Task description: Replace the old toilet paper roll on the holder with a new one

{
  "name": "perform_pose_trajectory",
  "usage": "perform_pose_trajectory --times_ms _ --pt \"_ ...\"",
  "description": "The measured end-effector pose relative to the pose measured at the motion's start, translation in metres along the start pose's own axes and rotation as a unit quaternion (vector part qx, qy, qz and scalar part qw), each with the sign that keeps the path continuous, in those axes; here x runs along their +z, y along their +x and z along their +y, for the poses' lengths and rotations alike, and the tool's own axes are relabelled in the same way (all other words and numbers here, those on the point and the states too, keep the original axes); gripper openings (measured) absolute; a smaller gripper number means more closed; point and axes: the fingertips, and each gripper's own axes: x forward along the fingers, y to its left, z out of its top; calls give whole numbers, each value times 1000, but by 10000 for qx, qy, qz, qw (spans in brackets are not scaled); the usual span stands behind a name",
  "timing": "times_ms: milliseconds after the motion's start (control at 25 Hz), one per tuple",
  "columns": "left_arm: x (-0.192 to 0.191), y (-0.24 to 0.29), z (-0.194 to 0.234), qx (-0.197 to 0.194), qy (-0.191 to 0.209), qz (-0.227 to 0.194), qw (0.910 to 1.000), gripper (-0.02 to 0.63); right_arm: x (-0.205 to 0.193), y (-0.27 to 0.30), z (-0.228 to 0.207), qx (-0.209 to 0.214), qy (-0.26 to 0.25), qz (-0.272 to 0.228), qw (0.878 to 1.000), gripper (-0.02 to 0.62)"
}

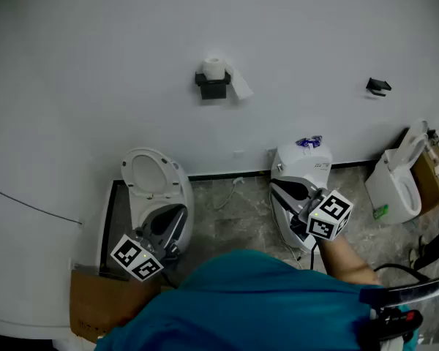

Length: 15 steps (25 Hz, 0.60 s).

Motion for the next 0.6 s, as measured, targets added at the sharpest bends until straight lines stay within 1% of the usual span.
perform_pose_trajectory --times_ms 280,480,600 --pt "-4 5 -3 -63 11 11 10000 9 -6 -6 -4 -3 -8 67 10000 2" --pt "-7 21 -4 -49 11 25 10000 9 -3 -10 -13 171 37 100 9998 2" --pt "-10 31 -8 -43 38 -6 10000 9 1 -15 -21 242 107 38 9996 3"
